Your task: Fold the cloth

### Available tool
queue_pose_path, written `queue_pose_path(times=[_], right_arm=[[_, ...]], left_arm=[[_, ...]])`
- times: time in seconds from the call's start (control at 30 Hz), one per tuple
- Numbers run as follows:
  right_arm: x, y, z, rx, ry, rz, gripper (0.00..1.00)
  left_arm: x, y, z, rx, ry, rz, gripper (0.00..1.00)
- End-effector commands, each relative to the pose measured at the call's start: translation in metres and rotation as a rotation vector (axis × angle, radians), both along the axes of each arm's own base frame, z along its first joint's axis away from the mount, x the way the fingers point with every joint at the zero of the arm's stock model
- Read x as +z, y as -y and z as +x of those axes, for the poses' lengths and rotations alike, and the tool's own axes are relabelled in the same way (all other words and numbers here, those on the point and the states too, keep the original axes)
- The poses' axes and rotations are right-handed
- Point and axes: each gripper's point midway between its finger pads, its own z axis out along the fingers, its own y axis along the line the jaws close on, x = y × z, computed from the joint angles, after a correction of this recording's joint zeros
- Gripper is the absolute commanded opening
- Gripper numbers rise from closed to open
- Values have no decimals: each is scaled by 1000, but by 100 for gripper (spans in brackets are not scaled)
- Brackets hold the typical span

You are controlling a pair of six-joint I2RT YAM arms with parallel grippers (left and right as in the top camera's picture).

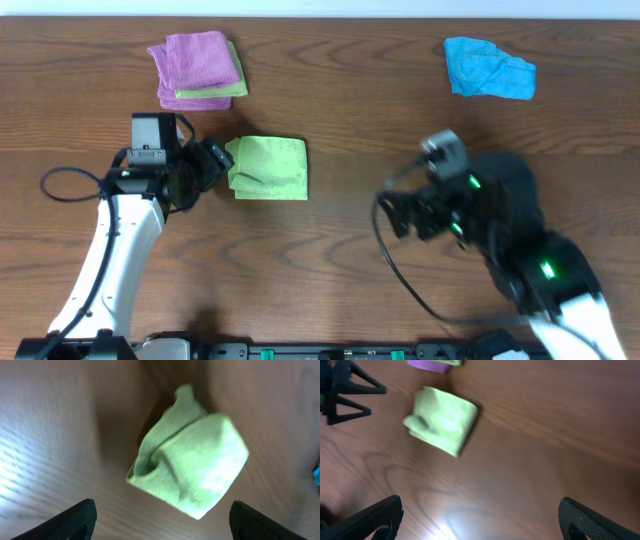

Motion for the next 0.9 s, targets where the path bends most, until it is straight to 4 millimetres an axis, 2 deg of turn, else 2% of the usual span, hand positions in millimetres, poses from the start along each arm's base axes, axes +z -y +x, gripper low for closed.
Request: queue_pose_path(times=[0.0, 0.13, 0.23, 0.5, 0.7, 0.87], right_arm=[[-1, 15, -22, -10, 44, 35, 99], [-10, 33, -53, -56, 28, 33, 99], [-21, 47, -67, -107, -9, -4, 99], [-22, 49, -67, -125, -14, -7, 99], [-22, 49, -67, -125, -14, -7, 99], [-22, 49, -67, -125, -14, -7, 99]], left_arm=[[-11, 14, -11, -3, -38, -62, 86], [-17, 24, -12, -4, -32, -86, 87], [-25, 31, -15, -10, -32, -93, 87], [-59, 36, -28, 94, -59, -161, 87], [-58, 32, -12, 168, 16, -189, 87], [-63, 30, -11, 211, 12, -150, 87]])
